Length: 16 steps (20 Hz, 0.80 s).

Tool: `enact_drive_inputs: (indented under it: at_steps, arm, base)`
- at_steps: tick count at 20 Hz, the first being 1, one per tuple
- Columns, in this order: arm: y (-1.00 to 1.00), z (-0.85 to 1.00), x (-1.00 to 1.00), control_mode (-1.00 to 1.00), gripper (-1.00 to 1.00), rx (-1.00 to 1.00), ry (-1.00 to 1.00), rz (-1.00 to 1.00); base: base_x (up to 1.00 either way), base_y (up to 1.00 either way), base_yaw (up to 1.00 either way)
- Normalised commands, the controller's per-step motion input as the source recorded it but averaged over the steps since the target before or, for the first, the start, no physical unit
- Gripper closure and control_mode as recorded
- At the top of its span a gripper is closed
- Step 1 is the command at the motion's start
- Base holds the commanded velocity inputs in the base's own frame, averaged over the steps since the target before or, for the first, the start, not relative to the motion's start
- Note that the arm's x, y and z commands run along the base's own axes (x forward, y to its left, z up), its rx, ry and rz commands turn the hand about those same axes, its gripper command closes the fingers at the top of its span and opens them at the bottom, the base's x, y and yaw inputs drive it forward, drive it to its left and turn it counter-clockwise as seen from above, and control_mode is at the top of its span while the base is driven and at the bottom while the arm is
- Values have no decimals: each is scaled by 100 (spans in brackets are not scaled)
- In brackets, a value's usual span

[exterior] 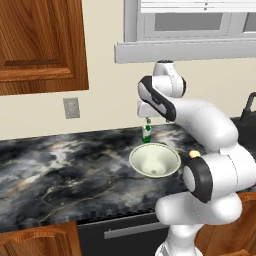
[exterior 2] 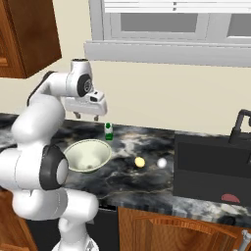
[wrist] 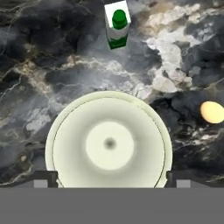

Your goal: Gather the eggs and milk located in the vicinity of the sink area and place them right next to the bowl.

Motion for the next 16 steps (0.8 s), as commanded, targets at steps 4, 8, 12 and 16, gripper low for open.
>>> enact_drive_inputs:
  at_steps: [4, 8, 12, 16]
  arm:
    - [-5, -76, 8, -100, -100, 0, 0, -2]
    - [0, -81, 36, -100, -100, 0, 0, 0]
    - [0, -49, 58, -100, -100, 0, -1, 0]
    - [-12, 0, 85, -100, -100, 0, 0, 0]
  base:
    - [0, 0, 0]
    - [0, 0, 0]
    - [0, 0, 0]
    - [0, 0, 0]
